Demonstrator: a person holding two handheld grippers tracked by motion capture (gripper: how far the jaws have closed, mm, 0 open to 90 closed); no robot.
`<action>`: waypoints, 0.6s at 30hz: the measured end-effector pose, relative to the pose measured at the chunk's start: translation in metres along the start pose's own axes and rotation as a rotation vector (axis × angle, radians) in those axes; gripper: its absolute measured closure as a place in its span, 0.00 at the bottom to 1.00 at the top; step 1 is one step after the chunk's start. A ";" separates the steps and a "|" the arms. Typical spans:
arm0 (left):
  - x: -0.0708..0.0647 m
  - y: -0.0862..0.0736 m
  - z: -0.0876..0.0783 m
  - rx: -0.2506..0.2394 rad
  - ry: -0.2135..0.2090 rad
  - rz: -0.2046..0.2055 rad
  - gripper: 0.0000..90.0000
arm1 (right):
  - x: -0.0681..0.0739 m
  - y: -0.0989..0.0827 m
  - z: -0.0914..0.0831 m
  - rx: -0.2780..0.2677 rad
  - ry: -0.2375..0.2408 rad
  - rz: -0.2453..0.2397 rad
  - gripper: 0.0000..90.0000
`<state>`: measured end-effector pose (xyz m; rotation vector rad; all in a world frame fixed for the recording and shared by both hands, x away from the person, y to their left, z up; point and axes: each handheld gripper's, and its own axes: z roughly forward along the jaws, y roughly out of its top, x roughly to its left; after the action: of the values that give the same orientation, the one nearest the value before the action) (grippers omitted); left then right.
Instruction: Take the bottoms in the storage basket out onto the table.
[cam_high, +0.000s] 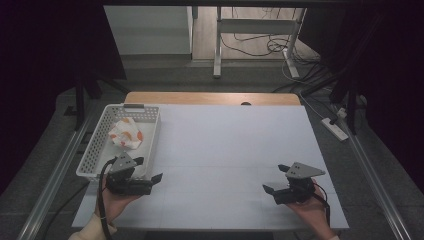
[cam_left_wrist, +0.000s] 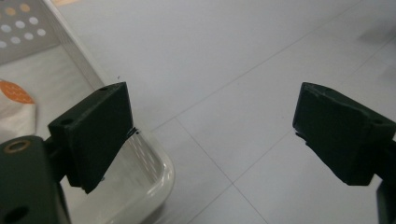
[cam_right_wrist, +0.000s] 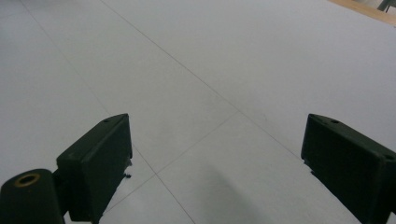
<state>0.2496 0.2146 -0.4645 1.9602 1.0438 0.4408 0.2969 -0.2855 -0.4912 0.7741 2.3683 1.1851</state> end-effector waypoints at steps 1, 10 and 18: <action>0.000 0.004 0.000 -0.001 -0.009 -0.001 0.13 | 0.000 0.000 0.001 0.005 0.001 0.003 0.10; -0.002 0.015 0.003 0.008 -0.005 0.016 0.13 | 0.000 0.000 0.002 0.005 -0.007 -0.007 0.10; 0.004 0.021 0.003 0.008 -0.003 0.001 0.13 | 0.000 -0.001 0.003 0.013 -0.006 -0.013 0.10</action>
<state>0.2643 0.2098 -0.4498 1.9683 1.0443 0.4350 0.2980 -0.2838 -0.4932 0.7648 2.3749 1.1611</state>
